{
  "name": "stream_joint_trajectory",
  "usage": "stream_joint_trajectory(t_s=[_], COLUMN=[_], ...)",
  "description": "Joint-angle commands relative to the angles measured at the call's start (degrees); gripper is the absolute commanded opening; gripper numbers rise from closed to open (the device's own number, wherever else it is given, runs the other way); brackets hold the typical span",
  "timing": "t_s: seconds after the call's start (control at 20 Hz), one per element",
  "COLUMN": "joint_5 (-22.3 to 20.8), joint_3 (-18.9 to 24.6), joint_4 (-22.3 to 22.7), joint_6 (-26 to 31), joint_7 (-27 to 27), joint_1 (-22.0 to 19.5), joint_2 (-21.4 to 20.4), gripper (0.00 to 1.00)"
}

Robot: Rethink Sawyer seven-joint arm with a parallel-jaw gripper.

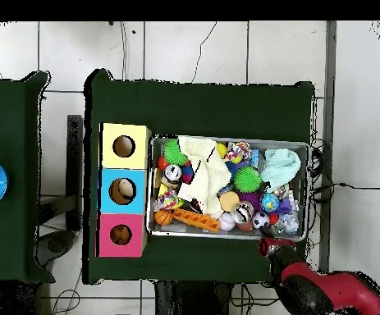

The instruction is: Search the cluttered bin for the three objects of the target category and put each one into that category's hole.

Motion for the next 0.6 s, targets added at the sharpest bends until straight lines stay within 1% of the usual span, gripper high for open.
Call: stream_joint_trajectory(t_s=[0.05, 0.1, 0.25, 0.35, 0.4, 0.55, 0.6], joint_5=[-7.12, -8.34, -8.7, -7.33, -5.95, -5.45, -5.12], joint_3=[1.45, 0.82, 0.19, -0.03, -0.32, -1.36, -0.96], joint_4=[-12.19, -13.22, -14.69, -15.35, -15.88, -16.67, -16.86], joint_6=[-1.2, -2.38, -3.06, -2.25, -1.36, -1.78, -1.51], joint_7=[-11.73, -11.03, -10.62, -10.84, -10.7, -9.11, -9.71], joint_1=[6.02, 6.61, 7.54, 8.23, 8.92, 11.32, 11.41], joint_2=[6.12, 7.17, 8.25, 8.23, 8.06, 6.64, 6.53], gripper=[0.0, 0.0, 0.0, 0.0, 0.0, 0.0, 0.0])
